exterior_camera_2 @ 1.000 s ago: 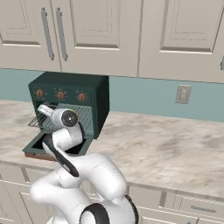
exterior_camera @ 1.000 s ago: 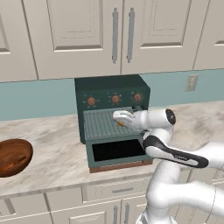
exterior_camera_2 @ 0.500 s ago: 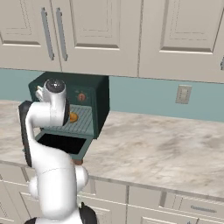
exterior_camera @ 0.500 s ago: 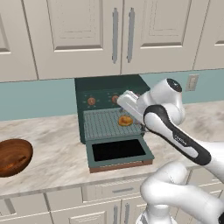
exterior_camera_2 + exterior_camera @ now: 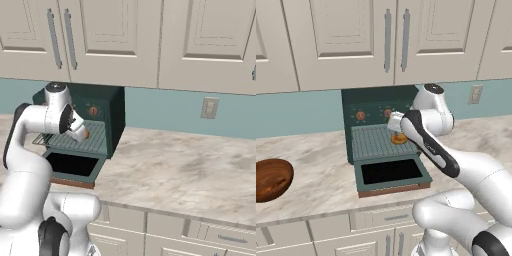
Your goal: Pick up the heated bread from the toaster oven and place it in the bowl. Then move the bread bowl to the dining counter.
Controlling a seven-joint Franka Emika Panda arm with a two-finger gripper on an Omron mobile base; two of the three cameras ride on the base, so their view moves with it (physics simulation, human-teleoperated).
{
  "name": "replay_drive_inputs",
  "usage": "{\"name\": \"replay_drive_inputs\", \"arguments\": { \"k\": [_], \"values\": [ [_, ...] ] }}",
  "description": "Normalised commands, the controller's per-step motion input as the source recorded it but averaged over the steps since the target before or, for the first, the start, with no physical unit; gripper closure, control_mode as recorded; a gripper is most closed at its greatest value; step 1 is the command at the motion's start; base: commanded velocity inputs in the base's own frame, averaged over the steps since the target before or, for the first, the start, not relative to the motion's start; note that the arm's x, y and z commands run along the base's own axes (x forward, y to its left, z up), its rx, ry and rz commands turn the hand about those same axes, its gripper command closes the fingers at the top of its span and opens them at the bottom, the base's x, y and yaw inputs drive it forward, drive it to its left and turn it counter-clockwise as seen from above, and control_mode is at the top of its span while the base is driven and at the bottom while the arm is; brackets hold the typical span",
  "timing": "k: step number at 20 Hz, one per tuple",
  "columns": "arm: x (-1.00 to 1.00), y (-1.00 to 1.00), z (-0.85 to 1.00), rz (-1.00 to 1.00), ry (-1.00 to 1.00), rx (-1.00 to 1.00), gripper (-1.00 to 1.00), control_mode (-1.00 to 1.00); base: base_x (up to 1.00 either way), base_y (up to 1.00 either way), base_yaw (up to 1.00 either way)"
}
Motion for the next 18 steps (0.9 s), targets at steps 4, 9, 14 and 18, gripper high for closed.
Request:
{"name": "replay_drive_inputs", "arguments": {
  "k": [4, 9, 14, 18],
  "values": [
    [0.38, -0.11, -0.49, 0.12, 0.0, -0.07, -1.0, -1.0, 0.0, 0.0, 0.0],
    [0.48, 0.03, -0.46, 0.02, 0.0, -0.01, -1.0, -1.0, 0.0, 0.0, 0.0],
    [0.48, 0.02, -0.25, 0.01, 0.0, -0.01, -1.0, -1.0, 0.0, 0.0, 0.0],
    [0.32, 0.06, -0.07, 0.0, 0.0, -0.06, -1.0, -1.0, 0.0, 0.0, 0.0]
  ]
}}
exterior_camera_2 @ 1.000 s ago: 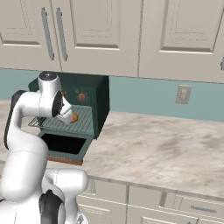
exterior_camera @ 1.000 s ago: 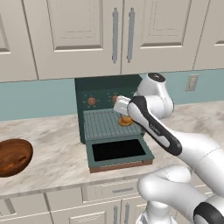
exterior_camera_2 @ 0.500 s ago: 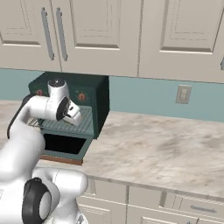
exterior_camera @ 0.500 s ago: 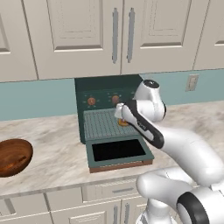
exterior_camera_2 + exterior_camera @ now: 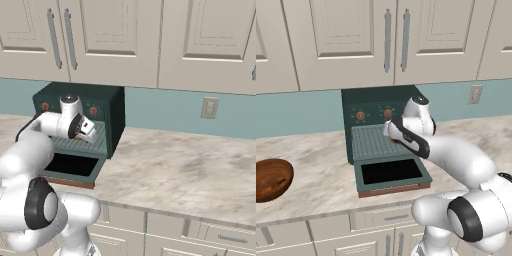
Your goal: Pick up the heated bread from the toaster oven and place it in the bowl. Then move the bread bowl to the dining counter.
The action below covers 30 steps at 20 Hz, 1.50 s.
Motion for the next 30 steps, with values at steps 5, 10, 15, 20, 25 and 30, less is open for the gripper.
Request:
{"name": "replay_drive_inputs", "arguments": {
  "k": [5, 10, 15, 20, 25, 30],
  "values": [
    [0.12, 0.11, -0.07, 0.0, 0.0, -0.13, -1.0, -1.0, 0.0, 0.0, 0.0],
    [0.02, 0.07, -0.23, 0.0, 0.0, -0.15, -1.0, -1.0, 0.0, 0.0, 0.0],
    [0.01, -0.01, -0.34, 0.01, -0.09, -0.09, 1.0, -1.0, 0.0, 0.0, 0.0],
    [0.03, -0.02, -0.08, 0.0, -0.03, 0.0, 1.0, -1.0, 0.0, 0.0, 0.0],
    [-0.61, 0.07, 0.13, 0.03, 0.03, 0.03, 1.0, -1.0, 0.0, 0.0, 0.0],
    [-1.0, 0.35, 0.71, 0.17, 0.06, 0.02, 1.0, -1.0, 0.0, 0.0, 0.0]
  ]
}}
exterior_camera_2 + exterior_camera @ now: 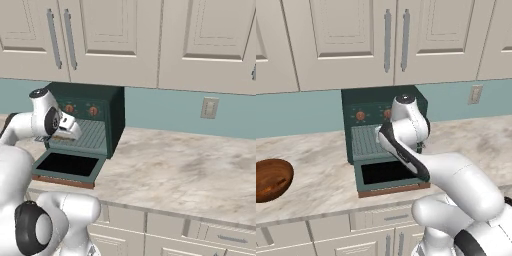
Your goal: Pick up the heated bread from the toaster oven and place it in the bowl. Then move the bread bowl to the dining counter.
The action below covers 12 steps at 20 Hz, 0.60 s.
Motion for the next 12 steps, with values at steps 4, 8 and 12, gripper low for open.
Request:
{"name": "replay_drive_inputs", "arguments": {
  "k": [4, 8, 12],
  "values": [
    [-1.0, 0.8, 0.78, 0.23, 0.01, 0.0, 1.0, -1.0, 0.0, 0.0, 0.0],
    [-0.71, 1.0, 0.36, 0.3, 0.0, 0.0, 1.0, -1.0, 0.0, 0.0, 0.0],
    [-0.56, 1.0, 0.12, 0.32, 0.0, 0.0, 1.0, -1.0, 0.0, 0.0, 0.0]
  ]
}}
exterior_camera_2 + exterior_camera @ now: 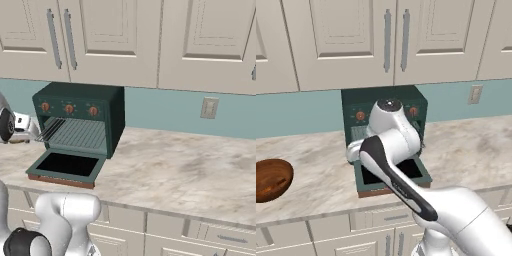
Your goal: Pick up the heated bread from the toaster oven and place it in the bowl. Then move the bread bowl to the dining counter.
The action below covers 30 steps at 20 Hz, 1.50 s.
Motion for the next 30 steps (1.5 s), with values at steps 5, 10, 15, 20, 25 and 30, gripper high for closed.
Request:
{"name": "replay_drive_inputs", "arguments": {
  "k": [5, 10, 15, 20, 25, 30],
  "values": [
    [-0.26, 1.0, 0.02, 0.26, 0.0, 0.0, 1.0, -1.0, 0.0, 0.0, 0.0],
    [0.0, 1.0, 0.0, 0.18, 0.0, -0.04, 1.0, -1.0, 0.0, 0.0, 0.0],
    [0.17, 1.0, -0.05, 0.05, 0.04, -0.09, 1.0, -1.0, 0.0, 0.0, 0.0],
    [0.08, 0.68, -0.07, 0.08, 0.03, -0.01, 1.0, -1.0, 0.0, 0.0, 0.0],
    [0.26, 0.6, -0.41, 0.04, 0.02, 0.0, 1.0, -1.0, 0.0, 0.0, 0.0],
    [0.18, 0.53, -0.53, 0.01, 0.0, -0.01, 1.0, -1.0, 0.0, 0.0, 0.0]
  ]
}}
